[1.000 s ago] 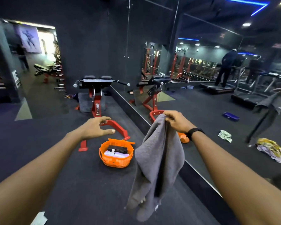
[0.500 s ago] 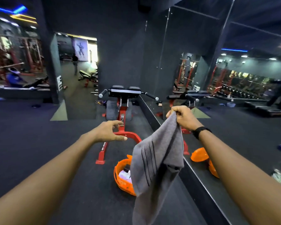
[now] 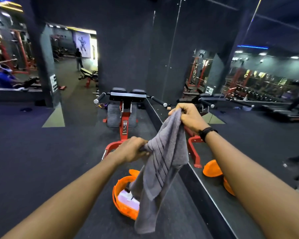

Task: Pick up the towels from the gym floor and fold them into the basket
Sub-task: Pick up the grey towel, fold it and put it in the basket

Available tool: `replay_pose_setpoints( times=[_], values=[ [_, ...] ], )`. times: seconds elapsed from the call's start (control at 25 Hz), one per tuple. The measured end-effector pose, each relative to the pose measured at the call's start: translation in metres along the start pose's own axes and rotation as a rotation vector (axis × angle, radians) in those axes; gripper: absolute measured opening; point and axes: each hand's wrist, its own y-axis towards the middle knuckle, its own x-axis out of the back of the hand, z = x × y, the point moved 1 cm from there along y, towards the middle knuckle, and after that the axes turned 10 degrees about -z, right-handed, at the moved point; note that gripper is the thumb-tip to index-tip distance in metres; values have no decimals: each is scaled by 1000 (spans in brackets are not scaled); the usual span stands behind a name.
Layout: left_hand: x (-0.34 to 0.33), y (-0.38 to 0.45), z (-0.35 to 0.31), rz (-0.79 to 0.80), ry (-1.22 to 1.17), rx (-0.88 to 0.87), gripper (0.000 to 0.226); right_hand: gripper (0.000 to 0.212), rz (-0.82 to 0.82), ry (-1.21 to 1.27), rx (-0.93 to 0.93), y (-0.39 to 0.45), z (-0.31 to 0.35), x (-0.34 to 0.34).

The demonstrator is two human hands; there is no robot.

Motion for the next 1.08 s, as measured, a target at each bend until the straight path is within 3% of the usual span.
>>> replay_pose_setpoints(
  times=[0.04,0.16,0.28,0.36,0.44,0.52,0.64,0.84,0.96,1.08],
  values=[
    [-3,18,14,-39,-88,25,9,42,16,-21,4,11,-11,1],
    [4,78,49,-153,-405,110,8,43,91,-128,-29,41,-47,2],
    [27,135,53,-242,-747,70,13,41,232,-173,-185,64,-79,-2],
    [37,168,51,-215,-766,-13,21,26,310,-46,-368,72,-84,-12],
    [34,196,55,-131,-722,-94,23,13,329,121,-433,84,-86,-26],
    [26,213,60,-127,-724,-118,21,27,332,172,-386,99,-91,-39],
    [25,229,67,-242,-806,-90,24,48,329,189,-307,122,-93,-51],
    [18,236,91,-299,-823,70,26,17,366,97,-98,155,-103,-72],
    [14,236,103,-307,-864,148,19,17,329,121,-78,166,-105,-87],
    [20,241,113,-323,-885,147,13,20,408,130,-73,179,-109,-89]
  ],
)
